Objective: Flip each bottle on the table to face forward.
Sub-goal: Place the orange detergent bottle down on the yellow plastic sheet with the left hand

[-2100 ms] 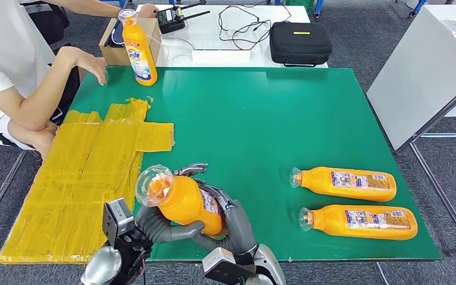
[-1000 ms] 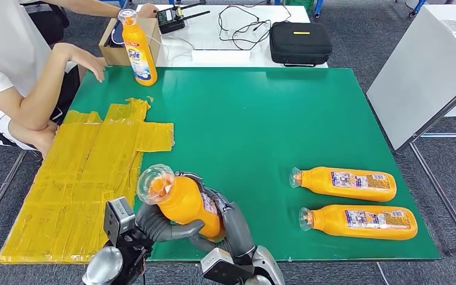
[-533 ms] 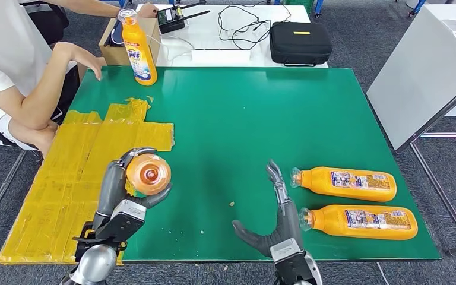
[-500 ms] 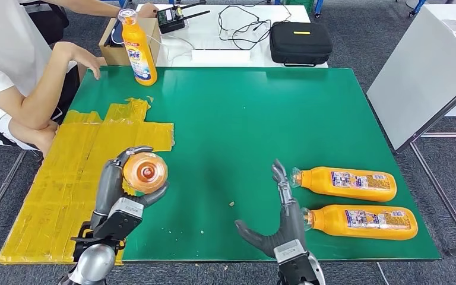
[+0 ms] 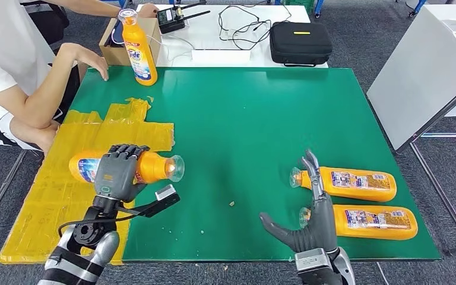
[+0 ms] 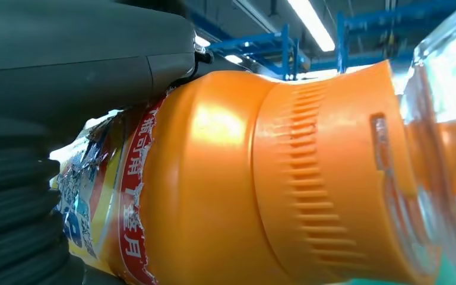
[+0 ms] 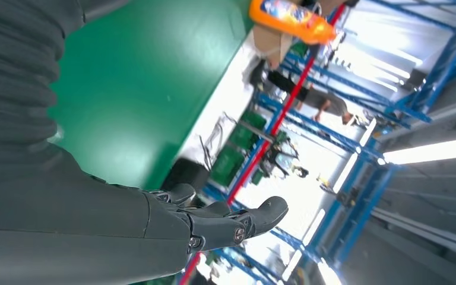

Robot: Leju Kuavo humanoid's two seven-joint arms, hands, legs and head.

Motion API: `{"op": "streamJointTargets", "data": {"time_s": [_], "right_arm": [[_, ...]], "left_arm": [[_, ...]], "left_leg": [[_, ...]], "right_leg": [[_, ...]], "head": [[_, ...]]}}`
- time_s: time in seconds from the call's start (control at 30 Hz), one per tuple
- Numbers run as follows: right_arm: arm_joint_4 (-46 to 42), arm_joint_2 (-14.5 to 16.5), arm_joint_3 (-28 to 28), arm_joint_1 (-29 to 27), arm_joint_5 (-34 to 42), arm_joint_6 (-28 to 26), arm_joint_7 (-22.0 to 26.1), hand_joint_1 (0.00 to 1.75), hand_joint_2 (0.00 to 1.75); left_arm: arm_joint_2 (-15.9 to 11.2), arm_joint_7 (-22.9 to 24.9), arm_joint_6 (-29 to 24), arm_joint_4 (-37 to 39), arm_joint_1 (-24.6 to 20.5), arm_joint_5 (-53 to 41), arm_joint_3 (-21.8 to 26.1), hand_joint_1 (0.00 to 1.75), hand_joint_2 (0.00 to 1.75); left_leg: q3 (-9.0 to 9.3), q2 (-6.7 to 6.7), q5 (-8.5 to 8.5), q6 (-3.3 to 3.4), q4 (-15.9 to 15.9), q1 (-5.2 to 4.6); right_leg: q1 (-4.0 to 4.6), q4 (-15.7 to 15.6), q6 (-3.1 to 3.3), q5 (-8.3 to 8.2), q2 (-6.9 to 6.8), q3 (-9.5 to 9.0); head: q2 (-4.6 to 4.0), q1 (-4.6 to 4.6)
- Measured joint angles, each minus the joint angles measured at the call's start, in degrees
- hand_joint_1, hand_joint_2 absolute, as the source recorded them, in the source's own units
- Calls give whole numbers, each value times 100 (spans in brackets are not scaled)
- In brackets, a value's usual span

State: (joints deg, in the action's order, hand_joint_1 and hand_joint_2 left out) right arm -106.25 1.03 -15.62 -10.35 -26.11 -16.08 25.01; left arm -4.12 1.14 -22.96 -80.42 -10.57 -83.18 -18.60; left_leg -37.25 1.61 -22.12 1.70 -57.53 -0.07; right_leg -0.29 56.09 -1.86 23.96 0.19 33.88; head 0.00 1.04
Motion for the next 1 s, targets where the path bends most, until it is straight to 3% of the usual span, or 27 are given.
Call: {"op": "streamJointTargets", "data": {"time_s": [0.23, 0.47, 0.6, 0.63, 0.73, 0.77, 1.0], "right_arm": [[-123, -167, 122, 176, -199, -26, 2, 0, 175], [-126, -246, 146, 248, -244, -28, 2, 0, 175], [-115, -292, 145, 320, -266, -36, -9, 0, 175], [-104, -304, 144, 341, -272, -36, -11, 0, 175], [-67, -333, 132, 398, -287, -36, -21, 0, 175], [-56, -339, 127, 409, -292, -36, -28, 0, 175], [30, -349, 117, 427, -300, -36, -66, 0, 175]], "left_arm": [[-2, 196, -133, 1524, -490, -134, -143, 175, 175], [30, 277, -177, 2198, -729, -193, -169, 175, 175], [95, 303, -473, 2727, -948, -171, -169, 175, 175], [115, 296, -576, 2870, -1007, -142, -168, 164, 175], [190, 269, -898, 3247, -1157, -64, -153, 33, 175], [217, 263, -983, 3341, -1192, -49, -142, 0, 175], [341, 215, -1048, 3697, -1309, -27, -99, 0, 175]], "left_leg": [[0, -2, 0, 0, -1, 0], [-3, -1, 0, 0, 0, 0], [-3, -1, 0, 0, 0, 0], [-3, -1, 1, 0, 0, 0], [-2, 1, 2, 1, -1, 0], [-2, 1, 2, 1, -1, -1], [-3, 1, 1, 0, -1, -1]], "right_leg": [[-1, 0, -1, 0, 0, 1], [0, 0, -1, 0, 0, 2], [-1, 1, -1, 0, 0, 1], [-1, 1, -1, 0, 0, 0], [-1, 1, -1, -1, 0, -2], [-1, 1, -1, -1, 0, -2], [-1, 1, -2, -1, 0, -1]], "head": [[0, 1], [0, 1], [0, 0], [0, 0], [0, 1], [0, 1], [0, 1]]}}
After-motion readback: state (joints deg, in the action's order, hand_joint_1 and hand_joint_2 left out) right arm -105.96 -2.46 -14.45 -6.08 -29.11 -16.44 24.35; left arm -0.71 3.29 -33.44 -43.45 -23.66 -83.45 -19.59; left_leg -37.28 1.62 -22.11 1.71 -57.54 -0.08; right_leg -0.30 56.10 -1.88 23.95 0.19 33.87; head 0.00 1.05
